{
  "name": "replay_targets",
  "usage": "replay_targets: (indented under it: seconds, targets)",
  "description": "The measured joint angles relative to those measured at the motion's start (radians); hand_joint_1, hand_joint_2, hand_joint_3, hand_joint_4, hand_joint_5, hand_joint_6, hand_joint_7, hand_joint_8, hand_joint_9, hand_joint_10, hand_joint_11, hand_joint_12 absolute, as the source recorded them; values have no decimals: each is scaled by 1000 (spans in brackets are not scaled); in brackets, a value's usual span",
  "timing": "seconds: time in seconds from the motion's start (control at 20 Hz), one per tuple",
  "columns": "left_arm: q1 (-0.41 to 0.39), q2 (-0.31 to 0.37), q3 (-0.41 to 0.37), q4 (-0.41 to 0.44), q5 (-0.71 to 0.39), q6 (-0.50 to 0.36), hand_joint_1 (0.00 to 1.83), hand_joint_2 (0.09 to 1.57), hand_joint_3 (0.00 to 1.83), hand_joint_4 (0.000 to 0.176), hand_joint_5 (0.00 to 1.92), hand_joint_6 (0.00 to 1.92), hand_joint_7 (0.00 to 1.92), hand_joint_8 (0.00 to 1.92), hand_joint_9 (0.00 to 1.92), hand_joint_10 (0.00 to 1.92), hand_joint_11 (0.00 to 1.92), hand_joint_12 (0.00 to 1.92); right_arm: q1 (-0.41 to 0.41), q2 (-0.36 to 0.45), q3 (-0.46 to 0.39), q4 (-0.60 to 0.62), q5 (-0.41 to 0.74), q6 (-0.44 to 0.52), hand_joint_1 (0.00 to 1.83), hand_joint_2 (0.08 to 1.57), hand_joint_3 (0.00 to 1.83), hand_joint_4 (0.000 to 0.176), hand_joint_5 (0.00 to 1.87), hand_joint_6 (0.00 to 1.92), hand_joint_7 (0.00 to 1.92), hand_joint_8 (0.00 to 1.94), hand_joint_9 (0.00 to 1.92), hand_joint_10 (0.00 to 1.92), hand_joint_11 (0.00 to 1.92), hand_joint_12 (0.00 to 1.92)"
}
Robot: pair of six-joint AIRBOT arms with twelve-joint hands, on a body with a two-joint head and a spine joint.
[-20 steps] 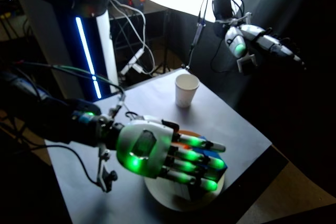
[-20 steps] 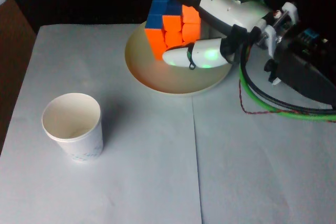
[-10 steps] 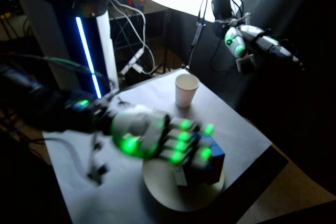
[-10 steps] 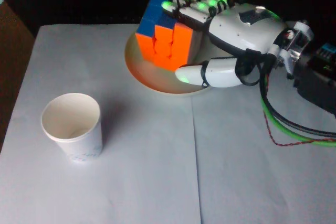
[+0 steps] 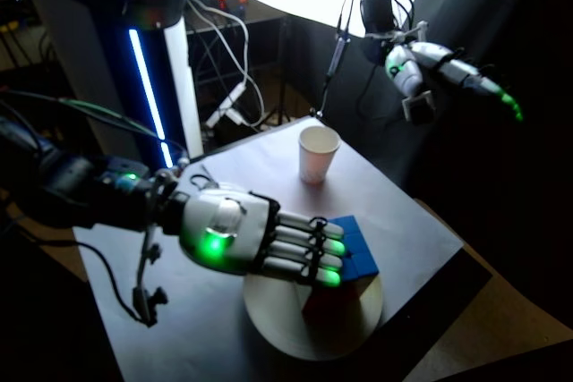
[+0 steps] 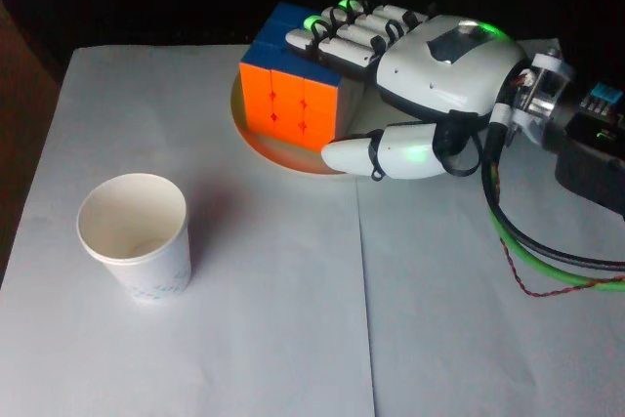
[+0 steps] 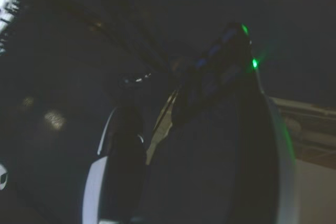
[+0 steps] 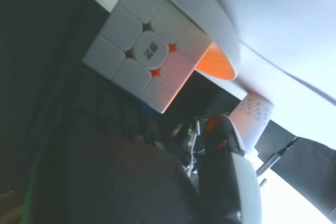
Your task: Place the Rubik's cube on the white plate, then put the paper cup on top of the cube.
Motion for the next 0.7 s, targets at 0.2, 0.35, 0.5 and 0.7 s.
replay_targets:
  seconds: [0.2,0.35,0.5,0.7]
  targets:
    - [6,0,0,-6,-1,0,199,1553,0,38,0,0,0,0,0,0,0,0,-1,61,-61,-13,-4,2,307,1220,1,49,0,0,0,0,0,0,0,0]
    - [13,0,0,-6,0,0,202,1550,0,44,0,0,0,0,0,0,0,0,-8,119,-116,-22,27,2,432,1217,0,89,0,0,0,0,0,0,0,0]
    - [14,0,-2,-8,0,0,183,1552,0,40,0,0,0,0,0,0,0,0,-8,188,-164,-23,128,3,416,1199,0,104,0,0,0,0,0,0,0,0]
    - [25,0,-5,-10,0,0,224,1556,0,31,0,0,0,0,0,0,0,0,-8,270,-228,-15,264,3,486,1252,15,0,0,0,0,0,0,0,13,7]
